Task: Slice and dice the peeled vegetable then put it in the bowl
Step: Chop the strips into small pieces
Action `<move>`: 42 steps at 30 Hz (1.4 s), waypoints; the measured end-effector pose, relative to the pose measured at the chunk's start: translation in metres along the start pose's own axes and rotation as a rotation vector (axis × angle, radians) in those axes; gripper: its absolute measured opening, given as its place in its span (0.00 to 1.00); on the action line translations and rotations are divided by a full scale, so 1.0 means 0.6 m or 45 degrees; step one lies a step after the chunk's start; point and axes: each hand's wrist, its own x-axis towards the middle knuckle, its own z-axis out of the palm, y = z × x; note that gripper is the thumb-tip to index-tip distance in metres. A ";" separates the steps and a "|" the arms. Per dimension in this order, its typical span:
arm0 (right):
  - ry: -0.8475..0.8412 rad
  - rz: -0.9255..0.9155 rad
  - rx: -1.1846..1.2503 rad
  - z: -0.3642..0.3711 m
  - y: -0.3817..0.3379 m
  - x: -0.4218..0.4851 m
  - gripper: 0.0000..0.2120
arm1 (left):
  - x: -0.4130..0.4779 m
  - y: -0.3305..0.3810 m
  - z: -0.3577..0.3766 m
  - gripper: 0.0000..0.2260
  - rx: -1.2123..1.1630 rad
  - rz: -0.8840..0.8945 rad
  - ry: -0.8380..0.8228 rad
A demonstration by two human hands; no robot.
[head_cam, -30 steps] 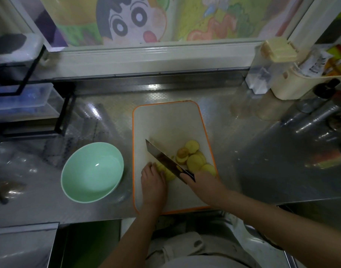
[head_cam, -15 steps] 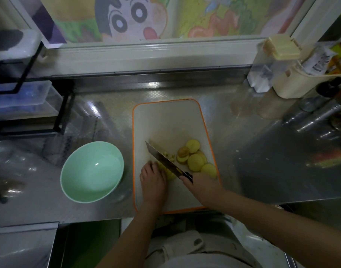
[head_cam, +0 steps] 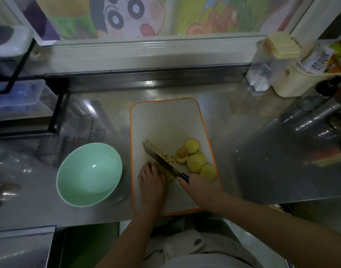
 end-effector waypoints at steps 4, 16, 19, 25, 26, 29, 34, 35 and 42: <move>-0.045 0.036 0.008 0.009 0.005 0.001 0.22 | 0.001 -0.002 0.002 0.12 0.017 0.018 0.034; -0.002 0.021 0.004 0.027 0.018 0.018 0.15 | 0.002 0.005 -0.012 0.11 0.027 0.028 -0.014; -0.036 0.040 0.087 0.009 0.028 0.025 0.21 | 0.002 0.010 -0.019 0.13 0.043 0.022 -0.081; 0.082 -0.130 0.178 0.011 0.012 0.031 0.15 | 0.002 0.012 -0.029 0.15 0.032 -0.010 -0.172; 0.079 -0.127 0.192 0.015 0.010 0.035 0.16 | 0.002 0.014 -0.033 0.15 0.029 -0.015 -0.189; 0.135 -0.185 0.231 0.019 0.009 0.039 0.18 | 0.002 0.013 -0.039 0.14 0.010 -0.022 -0.236; 0.241 -0.234 0.325 -0.010 -0.007 0.031 0.21 | 0.001 0.009 -0.044 0.16 -0.054 -0.021 -0.291; 0.286 -0.259 0.378 -0.015 -0.007 0.032 0.22 | 0.000 0.009 -0.044 0.15 -0.086 -0.036 -0.279; 0.392 -0.245 0.432 -0.043 0.004 0.022 0.19 | 0.004 0.025 -0.066 0.21 -0.288 -0.032 -0.256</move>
